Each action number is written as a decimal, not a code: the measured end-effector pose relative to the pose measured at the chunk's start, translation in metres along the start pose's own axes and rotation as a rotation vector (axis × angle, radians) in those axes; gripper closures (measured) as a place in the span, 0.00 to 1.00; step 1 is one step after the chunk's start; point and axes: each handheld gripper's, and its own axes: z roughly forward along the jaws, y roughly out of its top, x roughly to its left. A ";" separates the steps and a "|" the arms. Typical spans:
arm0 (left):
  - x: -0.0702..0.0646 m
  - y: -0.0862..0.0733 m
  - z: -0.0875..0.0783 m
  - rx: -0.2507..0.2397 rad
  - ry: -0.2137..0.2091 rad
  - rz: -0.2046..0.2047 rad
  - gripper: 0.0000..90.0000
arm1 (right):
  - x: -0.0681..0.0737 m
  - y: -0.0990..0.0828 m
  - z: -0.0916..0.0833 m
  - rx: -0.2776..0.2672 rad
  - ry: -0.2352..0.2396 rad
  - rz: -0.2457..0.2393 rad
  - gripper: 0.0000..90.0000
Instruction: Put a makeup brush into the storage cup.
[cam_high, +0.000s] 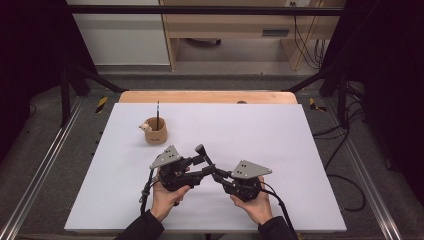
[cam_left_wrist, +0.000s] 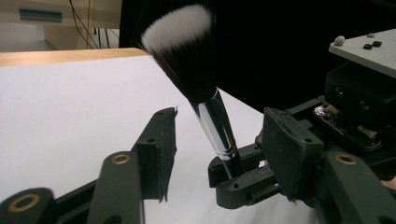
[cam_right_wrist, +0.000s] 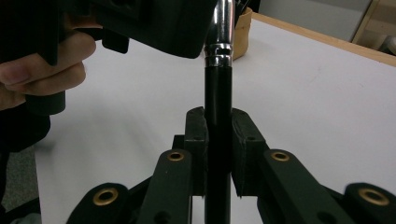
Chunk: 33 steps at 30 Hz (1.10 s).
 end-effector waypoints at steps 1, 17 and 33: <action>0.000 0.000 0.000 -0.001 0.002 -0.002 0.53 | 0.000 0.000 0.000 -0.002 0.000 0.001 0.88; 0.000 0.000 -0.002 -0.018 0.009 -0.037 0.77 | 0.004 0.000 0.003 -0.007 0.011 -0.004 0.88; -0.003 -0.002 -0.003 -0.019 0.004 -0.053 0.82 | 0.005 -0.001 0.006 0.001 0.015 -0.011 0.88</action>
